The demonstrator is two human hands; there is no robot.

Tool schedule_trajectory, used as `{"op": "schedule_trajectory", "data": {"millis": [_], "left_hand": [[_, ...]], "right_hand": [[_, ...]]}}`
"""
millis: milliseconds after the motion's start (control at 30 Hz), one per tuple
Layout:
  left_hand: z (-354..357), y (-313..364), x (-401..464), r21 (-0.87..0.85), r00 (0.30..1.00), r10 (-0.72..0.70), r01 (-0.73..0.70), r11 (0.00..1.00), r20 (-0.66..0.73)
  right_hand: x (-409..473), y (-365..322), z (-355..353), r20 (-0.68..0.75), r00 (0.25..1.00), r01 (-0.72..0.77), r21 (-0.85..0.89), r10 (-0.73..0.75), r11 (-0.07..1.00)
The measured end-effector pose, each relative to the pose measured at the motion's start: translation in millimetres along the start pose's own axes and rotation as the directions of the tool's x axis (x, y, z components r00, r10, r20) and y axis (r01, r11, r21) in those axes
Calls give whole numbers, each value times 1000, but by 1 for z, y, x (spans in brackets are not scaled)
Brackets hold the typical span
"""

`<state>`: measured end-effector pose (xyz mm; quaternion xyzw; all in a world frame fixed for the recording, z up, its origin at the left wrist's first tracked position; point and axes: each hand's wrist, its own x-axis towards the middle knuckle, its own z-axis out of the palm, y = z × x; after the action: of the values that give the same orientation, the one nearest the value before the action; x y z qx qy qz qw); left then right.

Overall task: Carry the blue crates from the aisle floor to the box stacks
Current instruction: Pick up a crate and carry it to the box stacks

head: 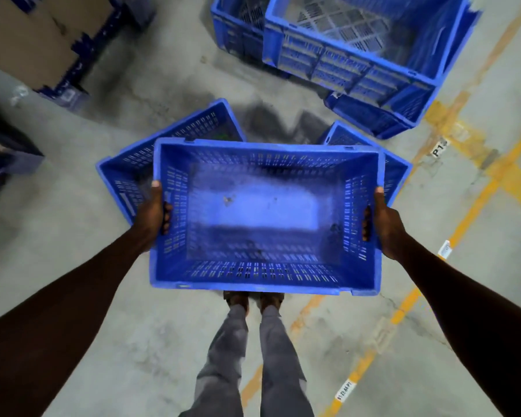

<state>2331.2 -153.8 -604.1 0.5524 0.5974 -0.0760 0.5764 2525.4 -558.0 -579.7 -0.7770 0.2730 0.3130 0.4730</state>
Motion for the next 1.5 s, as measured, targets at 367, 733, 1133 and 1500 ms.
{"op": "schedule_trajectory", "data": {"millis": [367,733,1133,1500], "left_hand": [[-145,2,-213,-135,999,-27,20,991,-45],[-228,-153,-448,-467,892,-130,-99,879,-434],[-303,-456,-640,-723,598,-500,-207,660,-627],[-411,-672,-797,-807,364,-726,-365,464,-583]], "right_hand": [[-199,-91,-54,144,967,229,-127,-210,965],[-323,-104,8,507,806,491,-284,-306,824],[-555,60,153,856,426,857,-277,-293,435],[-803,273,276,969,217,933,-171,-114,318]]}}
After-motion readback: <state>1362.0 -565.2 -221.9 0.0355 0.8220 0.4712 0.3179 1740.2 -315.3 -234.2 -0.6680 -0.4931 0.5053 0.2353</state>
